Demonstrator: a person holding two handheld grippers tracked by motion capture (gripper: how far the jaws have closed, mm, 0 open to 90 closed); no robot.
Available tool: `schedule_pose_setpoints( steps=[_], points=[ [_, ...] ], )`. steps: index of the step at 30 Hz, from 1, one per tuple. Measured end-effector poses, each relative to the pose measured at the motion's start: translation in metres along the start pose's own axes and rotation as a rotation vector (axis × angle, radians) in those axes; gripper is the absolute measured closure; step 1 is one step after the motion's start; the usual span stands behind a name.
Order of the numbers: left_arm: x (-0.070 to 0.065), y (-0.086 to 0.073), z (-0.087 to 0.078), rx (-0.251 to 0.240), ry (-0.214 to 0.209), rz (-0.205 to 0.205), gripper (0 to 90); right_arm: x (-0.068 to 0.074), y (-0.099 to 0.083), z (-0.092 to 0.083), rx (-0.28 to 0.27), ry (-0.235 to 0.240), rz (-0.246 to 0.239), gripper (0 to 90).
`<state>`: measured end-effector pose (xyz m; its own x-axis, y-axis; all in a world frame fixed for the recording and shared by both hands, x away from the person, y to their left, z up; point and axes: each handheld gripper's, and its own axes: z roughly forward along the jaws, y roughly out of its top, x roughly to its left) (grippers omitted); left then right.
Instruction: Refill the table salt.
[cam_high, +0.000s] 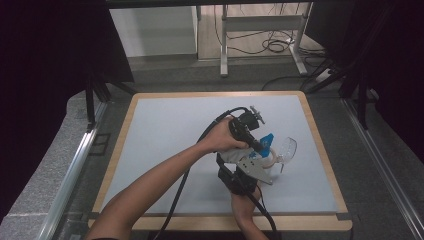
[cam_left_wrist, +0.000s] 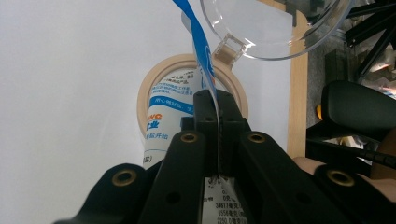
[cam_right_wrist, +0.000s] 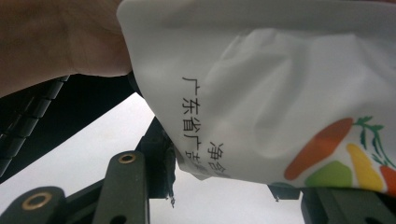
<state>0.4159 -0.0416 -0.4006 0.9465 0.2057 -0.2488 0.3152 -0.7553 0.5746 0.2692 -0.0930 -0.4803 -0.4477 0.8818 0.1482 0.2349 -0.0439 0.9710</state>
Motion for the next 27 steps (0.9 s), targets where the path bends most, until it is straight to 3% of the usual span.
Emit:
schedule_pose_setpoints(
  steps=[27],
  points=[
    [-0.007,-0.005,-0.006,-0.047,0.012,0.003,90.0,0.003,-0.014,-0.001,0.041,0.001,-0.057,51.5]
  ],
)
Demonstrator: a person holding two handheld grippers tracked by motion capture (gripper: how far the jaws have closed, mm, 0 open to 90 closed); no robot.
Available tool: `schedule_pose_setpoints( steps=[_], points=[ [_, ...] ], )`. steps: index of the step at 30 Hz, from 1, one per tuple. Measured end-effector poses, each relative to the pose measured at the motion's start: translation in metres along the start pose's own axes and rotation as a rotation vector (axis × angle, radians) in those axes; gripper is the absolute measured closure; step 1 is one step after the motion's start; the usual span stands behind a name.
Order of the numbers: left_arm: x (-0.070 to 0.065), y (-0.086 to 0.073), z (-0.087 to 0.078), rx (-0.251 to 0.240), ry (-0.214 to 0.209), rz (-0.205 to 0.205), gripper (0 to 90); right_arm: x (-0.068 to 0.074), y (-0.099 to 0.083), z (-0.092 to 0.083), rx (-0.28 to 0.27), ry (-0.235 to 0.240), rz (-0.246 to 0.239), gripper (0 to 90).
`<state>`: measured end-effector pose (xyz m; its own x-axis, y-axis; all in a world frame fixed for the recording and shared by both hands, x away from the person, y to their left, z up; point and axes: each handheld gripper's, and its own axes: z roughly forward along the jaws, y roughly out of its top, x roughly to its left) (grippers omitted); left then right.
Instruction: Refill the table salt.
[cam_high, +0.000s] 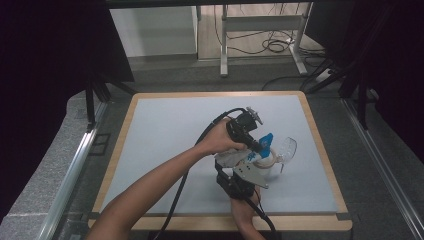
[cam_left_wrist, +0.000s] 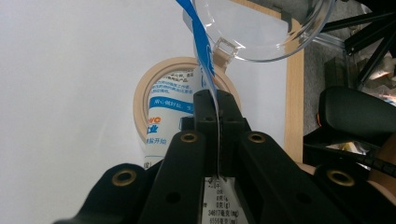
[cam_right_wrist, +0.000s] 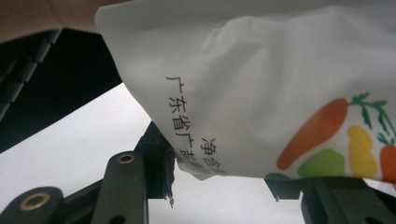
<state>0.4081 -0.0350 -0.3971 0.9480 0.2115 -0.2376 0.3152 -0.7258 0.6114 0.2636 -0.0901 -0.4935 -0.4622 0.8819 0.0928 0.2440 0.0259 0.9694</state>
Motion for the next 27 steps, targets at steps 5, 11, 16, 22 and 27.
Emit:
schedule_pose_setpoints(
  steps=[5,11,16,22,27],
  points=[
    [-0.001,0.0,-0.001,-0.005,-0.002,0.002,90.0,0.0,-0.002,0.0,0.012,0.001,-0.006,51.2],
    [-0.001,0.0,-0.003,-0.019,-0.001,-0.004,90.0,-0.002,-0.007,0.0,0.032,0.0,-0.025,50.4],
    [-0.002,-0.002,-0.008,-0.032,-0.001,-0.004,90.0,-0.004,-0.012,0.0,0.062,0.002,-0.042,48.7],
    [-0.003,-0.006,-0.016,-0.044,-0.003,0.004,90.0,-0.008,-0.017,0.001,0.107,0.007,-0.051,45.0],
    [-0.006,-0.014,-0.019,-0.059,-0.005,0.009,90.0,-0.009,-0.021,0.005,0.138,-0.007,-0.056,42.0]
  ],
)
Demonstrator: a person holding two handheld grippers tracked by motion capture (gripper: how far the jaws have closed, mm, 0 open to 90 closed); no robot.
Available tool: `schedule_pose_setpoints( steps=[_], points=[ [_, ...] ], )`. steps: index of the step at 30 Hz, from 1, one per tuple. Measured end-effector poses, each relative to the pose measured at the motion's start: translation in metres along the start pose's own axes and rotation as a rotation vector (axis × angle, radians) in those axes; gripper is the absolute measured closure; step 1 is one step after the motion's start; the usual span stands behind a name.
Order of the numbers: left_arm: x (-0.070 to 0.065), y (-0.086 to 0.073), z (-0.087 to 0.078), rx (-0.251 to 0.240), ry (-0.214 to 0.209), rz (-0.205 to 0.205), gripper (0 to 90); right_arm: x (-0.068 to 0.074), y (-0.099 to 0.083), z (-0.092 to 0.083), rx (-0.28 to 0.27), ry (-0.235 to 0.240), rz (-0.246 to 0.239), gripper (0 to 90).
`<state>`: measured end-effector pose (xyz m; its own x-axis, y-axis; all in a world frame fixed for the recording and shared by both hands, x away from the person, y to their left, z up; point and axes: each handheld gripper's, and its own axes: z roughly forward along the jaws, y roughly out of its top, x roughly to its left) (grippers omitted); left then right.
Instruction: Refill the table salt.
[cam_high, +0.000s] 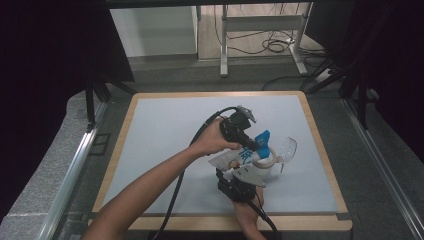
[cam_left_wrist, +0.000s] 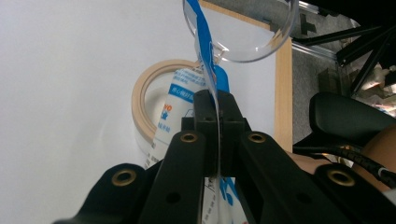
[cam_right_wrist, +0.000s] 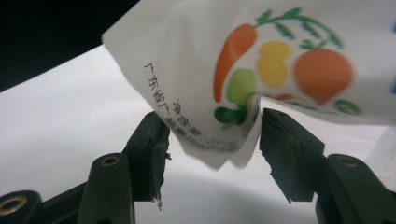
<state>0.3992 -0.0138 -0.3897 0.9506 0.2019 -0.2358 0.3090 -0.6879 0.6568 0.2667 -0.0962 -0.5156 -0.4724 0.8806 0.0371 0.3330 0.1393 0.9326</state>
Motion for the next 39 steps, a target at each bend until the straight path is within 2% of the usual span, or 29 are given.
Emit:
schedule_pose_setpoints(
  steps=[5,18,33,39],
  points=[
    [0.0,-0.01,-0.008,-0.031,-0.007,-0.008,90.0,0.006,-0.004,0.004,0.027,-0.016,-0.004,38.8],
    [0.0,-0.027,-0.024,-0.139,-0.028,-0.026,90.0,0.008,-0.005,0.004,0.033,-0.018,0.003,37.7],
    [0.0,-0.034,-0.023,-0.169,-0.03,-0.027,90.0,0.006,-0.007,0.005,0.042,-0.023,-0.002,37.5],
    [-0.002,-0.036,-0.024,-0.192,-0.033,-0.04,90.0,0.005,-0.008,0.005,0.042,-0.026,-0.005,37.5]
  ],
)
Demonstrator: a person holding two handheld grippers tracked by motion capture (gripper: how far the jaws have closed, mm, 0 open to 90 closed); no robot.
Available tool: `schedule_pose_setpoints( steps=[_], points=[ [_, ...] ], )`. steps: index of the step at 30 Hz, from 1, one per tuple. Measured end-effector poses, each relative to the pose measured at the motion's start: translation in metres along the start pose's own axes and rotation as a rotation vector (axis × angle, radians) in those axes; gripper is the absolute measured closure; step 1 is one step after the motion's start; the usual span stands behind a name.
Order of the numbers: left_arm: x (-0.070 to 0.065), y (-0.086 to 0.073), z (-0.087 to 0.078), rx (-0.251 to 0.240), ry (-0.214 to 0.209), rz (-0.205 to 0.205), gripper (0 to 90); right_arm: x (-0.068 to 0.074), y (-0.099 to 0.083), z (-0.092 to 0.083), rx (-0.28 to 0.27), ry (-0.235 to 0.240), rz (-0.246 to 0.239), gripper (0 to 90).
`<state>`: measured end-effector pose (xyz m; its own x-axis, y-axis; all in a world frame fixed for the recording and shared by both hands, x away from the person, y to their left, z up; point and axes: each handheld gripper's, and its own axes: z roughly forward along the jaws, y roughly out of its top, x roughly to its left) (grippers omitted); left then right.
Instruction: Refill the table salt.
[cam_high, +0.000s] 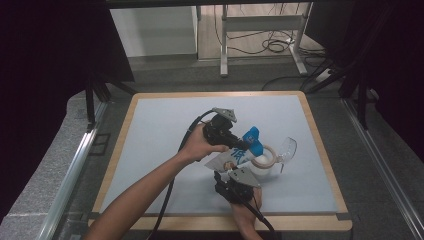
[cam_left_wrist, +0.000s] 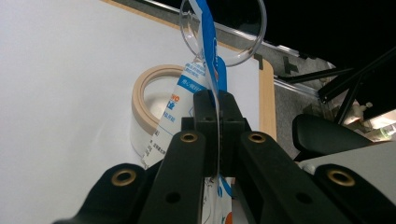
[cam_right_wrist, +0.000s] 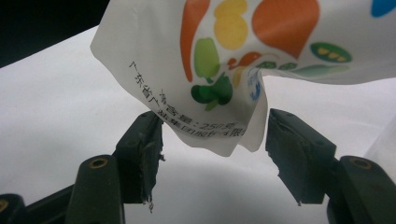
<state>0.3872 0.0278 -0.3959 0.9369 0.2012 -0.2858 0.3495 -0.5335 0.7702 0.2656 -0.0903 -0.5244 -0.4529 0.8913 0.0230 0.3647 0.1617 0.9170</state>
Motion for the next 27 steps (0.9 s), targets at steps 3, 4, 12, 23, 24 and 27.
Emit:
schedule_pose_setpoints(
  steps=[3,4,12,23,24,27],
  points=[
    [0.0,-0.002,-0.004,-0.006,0.004,0.005,90.0,0.0,-0.001,0.0,0.002,-0.001,-0.002,37.5],
    [0.001,-0.003,-0.006,-0.009,0.006,0.007,90.0,0.0,-0.001,0.0,0.003,-0.002,-0.003,37.5],
    [0.003,-0.011,-0.022,-0.04,0.031,-0.002,90.0,-0.003,-0.001,0.001,0.011,0.007,-0.012,38.0],
    [0.012,-0.028,-0.048,-0.119,0.086,-0.053,90.0,-0.002,-0.002,0.004,0.026,0.026,-0.015,37.5],
    [0.013,-0.03,-0.049,-0.126,0.092,-0.06,90.0,-0.002,-0.002,0.004,0.027,0.027,-0.016,37.5],
    [0.016,-0.035,-0.054,-0.126,0.103,-0.063,90.0,-0.001,-0.002,0.004,0.03,0.031,-0.019,37.5]
  ],
)
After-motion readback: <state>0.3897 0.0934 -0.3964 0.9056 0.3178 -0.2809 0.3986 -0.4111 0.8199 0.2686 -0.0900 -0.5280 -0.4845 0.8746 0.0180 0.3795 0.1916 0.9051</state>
